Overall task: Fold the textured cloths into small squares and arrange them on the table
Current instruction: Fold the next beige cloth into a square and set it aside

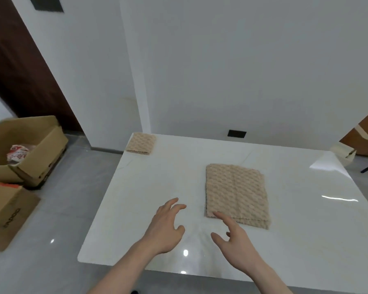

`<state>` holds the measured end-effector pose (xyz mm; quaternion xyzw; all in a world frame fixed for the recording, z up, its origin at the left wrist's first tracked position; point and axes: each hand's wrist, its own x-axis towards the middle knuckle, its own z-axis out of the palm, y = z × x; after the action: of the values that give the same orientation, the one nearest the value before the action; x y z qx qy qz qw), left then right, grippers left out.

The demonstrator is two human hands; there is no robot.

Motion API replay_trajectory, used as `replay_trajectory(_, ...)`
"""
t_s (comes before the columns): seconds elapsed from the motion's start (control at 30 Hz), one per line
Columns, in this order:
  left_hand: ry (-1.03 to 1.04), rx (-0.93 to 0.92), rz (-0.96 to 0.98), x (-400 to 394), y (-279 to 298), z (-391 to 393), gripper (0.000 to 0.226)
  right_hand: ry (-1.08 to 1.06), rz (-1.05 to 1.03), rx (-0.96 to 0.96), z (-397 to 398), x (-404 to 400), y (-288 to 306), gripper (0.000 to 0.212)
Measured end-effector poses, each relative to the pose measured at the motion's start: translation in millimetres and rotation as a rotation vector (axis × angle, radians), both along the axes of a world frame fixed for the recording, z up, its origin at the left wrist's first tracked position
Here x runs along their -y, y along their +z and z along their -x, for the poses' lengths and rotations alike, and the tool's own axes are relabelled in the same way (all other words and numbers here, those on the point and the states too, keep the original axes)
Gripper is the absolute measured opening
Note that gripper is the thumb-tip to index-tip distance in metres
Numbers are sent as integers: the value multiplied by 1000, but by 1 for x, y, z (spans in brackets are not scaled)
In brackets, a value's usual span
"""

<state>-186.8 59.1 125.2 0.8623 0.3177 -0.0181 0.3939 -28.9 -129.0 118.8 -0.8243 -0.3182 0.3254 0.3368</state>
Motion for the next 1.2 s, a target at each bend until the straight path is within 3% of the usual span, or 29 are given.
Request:
replay_trajectory(0.33,13,-33,41,116,2,-64,58,15,15,26,-102,106,4,59)
replay_trajectory(0.8,-10,-89,49,108,-23,-90,58,-25,64,55,-125,126,2,59)
replay_trajectory(1.2,5,-73,24,155,-42,-137,56,9,124,95,-172,171,-2,60)
